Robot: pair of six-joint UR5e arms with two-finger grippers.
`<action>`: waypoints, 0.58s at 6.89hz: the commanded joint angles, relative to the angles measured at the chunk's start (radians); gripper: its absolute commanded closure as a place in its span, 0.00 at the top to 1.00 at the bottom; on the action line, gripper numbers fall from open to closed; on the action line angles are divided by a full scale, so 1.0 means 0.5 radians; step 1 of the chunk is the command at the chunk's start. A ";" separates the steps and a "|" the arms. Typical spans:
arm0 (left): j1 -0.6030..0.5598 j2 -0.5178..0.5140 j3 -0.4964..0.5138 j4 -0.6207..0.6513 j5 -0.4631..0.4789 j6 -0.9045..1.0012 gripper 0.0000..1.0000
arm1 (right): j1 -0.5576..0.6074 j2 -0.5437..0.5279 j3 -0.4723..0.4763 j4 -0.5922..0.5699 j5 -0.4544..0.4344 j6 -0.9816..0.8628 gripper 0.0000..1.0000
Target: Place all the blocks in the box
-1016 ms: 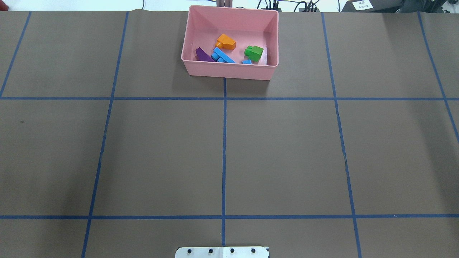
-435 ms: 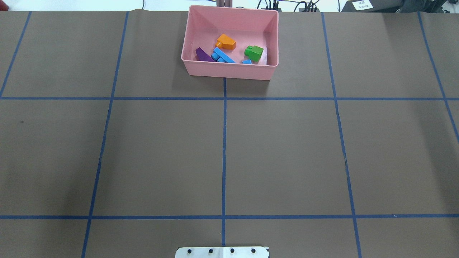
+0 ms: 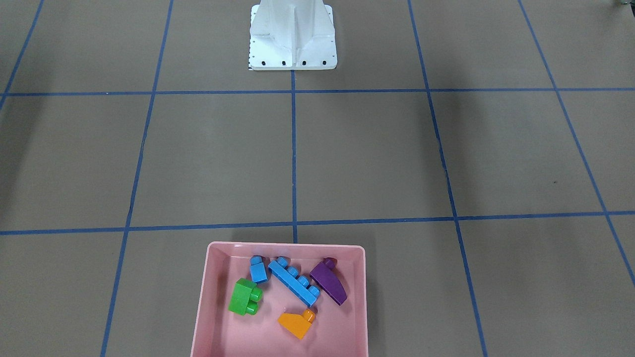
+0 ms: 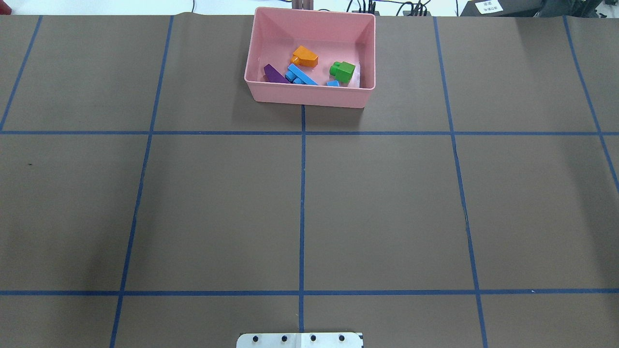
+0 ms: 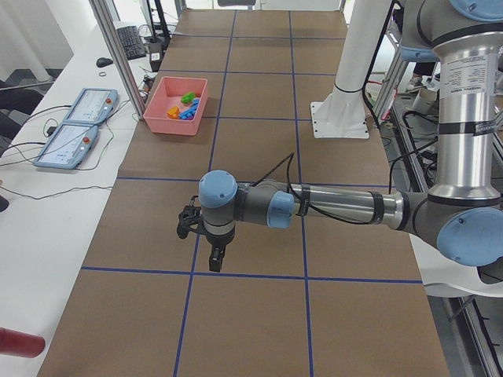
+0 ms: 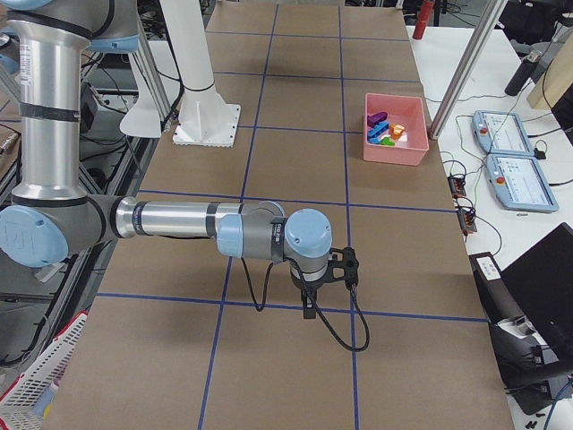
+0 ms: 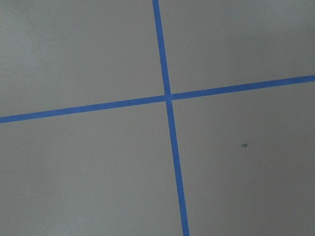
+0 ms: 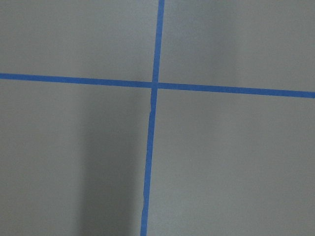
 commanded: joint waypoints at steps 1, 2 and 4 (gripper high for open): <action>0.000 0.000 0.001 -0.001 0.001 -0.004 1.00 | 0.003 -0.030 -0.043 0.205 0.007 0.247 1.00; 0.000 0.000 -0.008 0.011 -0.005 -0.004 1.00 | 0.003 0.013 -0.025 0.184 0.013 0.250 1.00; 0.000 0.009 -0.011 0.021 -0.011 -0.008 1.00 | -0.003 0.044 -0.013 0.050 0.019 0.253 1.00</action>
